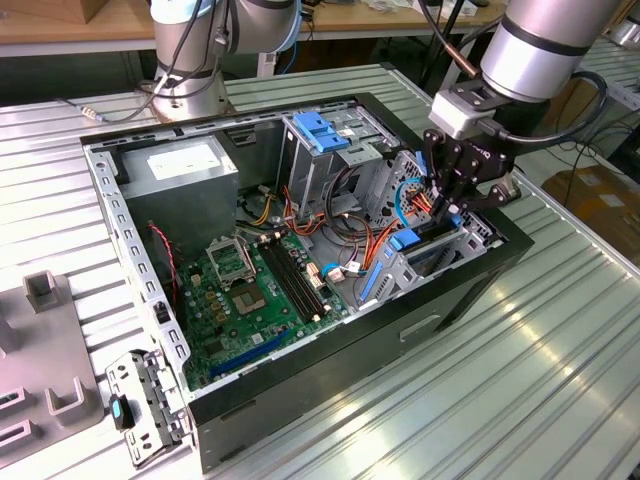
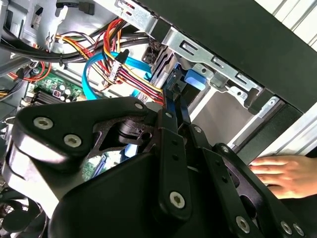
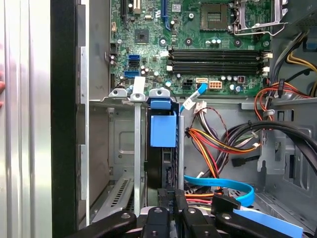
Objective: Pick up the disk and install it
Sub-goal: 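Insert the first disk wire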
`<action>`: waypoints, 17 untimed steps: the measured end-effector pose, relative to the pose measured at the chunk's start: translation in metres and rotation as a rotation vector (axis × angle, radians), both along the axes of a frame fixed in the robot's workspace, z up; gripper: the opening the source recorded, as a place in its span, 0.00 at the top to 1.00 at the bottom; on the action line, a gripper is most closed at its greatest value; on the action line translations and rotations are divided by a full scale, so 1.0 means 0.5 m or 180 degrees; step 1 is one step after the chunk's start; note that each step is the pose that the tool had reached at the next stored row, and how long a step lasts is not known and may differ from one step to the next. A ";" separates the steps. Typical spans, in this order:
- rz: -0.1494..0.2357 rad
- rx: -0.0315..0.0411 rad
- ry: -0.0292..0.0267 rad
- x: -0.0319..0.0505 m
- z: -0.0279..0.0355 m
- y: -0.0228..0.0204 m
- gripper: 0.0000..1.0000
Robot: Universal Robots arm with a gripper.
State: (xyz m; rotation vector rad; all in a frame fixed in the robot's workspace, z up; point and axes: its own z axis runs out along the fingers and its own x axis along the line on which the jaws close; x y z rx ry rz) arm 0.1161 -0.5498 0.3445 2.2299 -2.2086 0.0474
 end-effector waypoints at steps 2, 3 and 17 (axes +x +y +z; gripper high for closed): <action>-0.0002 0.0000 0.0000 0.000 -0.003 0.0000 0.84; -0.0003 0.0000 0.0000 0.000 -0.005 0.0000 0.84; -0.0003 0.0000 -0.0001 0.000 0.003 0.0000 0.76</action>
